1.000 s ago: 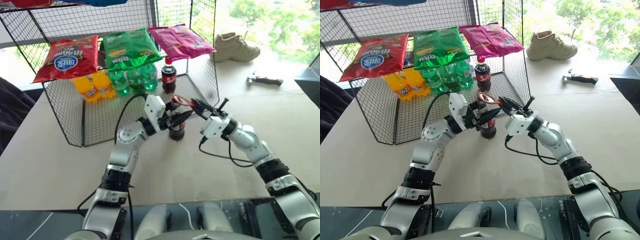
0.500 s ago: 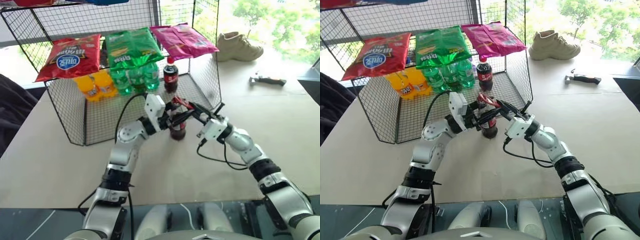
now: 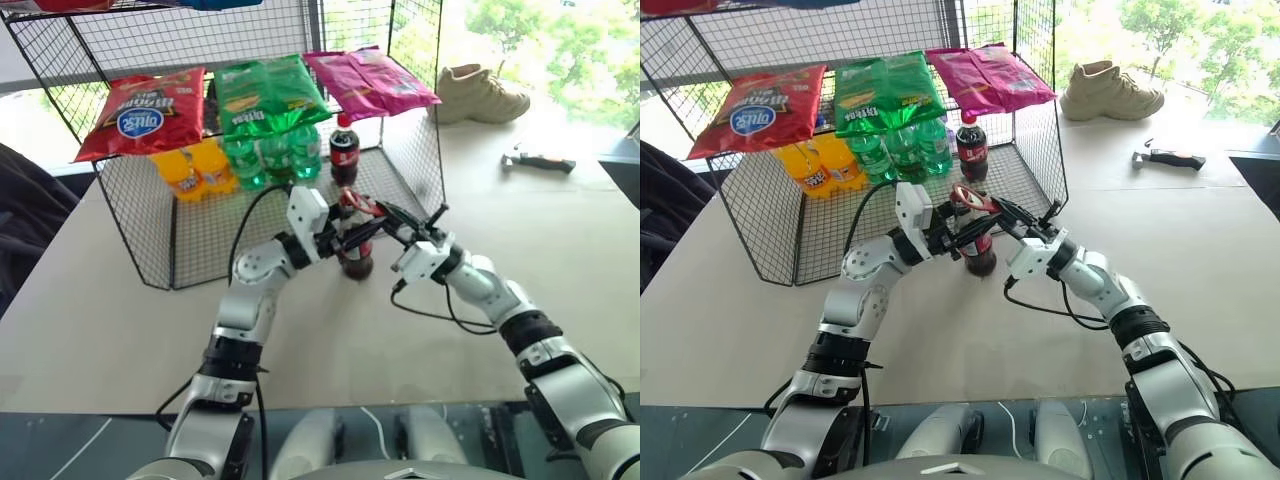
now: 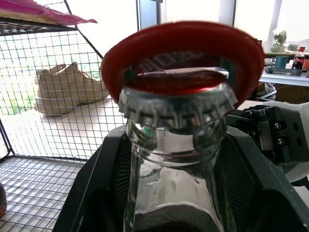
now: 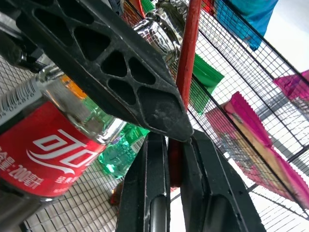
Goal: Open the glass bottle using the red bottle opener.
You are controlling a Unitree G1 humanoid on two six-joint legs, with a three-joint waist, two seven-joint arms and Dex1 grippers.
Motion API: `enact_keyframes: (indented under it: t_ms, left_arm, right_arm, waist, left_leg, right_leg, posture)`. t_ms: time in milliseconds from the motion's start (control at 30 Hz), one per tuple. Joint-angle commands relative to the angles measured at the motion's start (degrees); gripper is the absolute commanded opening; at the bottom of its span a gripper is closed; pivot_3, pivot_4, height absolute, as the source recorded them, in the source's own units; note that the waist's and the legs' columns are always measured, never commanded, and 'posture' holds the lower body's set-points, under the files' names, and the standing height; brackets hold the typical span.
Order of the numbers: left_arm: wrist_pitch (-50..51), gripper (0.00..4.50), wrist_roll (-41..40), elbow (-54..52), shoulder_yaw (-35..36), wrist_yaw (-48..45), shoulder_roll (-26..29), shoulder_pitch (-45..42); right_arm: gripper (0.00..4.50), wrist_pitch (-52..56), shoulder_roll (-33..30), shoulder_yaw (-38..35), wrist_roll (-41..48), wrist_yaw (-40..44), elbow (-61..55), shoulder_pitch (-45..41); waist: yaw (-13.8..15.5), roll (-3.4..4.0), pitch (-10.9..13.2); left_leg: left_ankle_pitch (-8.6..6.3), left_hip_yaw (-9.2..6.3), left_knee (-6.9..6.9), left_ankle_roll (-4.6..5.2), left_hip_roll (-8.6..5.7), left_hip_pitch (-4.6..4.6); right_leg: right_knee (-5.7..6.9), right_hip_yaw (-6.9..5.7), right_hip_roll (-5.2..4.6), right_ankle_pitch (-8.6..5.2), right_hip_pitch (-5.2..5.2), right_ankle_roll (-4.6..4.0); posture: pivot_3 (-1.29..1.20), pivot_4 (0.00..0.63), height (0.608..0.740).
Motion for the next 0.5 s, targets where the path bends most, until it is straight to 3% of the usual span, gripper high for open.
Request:
enact_keyframes:
  t_ms: [33, 500]
  left_arm:
    - [0.71, 2.09, 1.08, 0.89, -2.03, 0.97, -1.16, -2.28]
    - [0.34, 2.09, 1.39, 2.36, -2.47, 0.53, -2.06, -2.92]
  right_arm:
    - [0.00, -1.27, -0.16, 8.44, -10.81, 2.00, -1.51, -0.13]
    - [0.00, -0.57, -7.91, 7.84, -15.84, -3.59, 0.26, -5.62]
  waist:
    - [0.01, 0.01, 0.01]
    - [0.06, 0.00, 0.06]
  left_leg:
    - [0.00, 0.00, 0.00, 0.00, 0.00, 0.00]
    - [0.01, 0.00, -0.01, -0.01, -0.01, -0.05]
  right_leg:
    - [0.00, 0.00, 0.00, 0.00, 0.00, 0.00]
    - [-0.05, -0.01, -0.02, -0.01, 0.00, 0.00]
  posture:
    - [0.00, 0.150, 0.732]
    - [0.00, 0.150, 0.732]
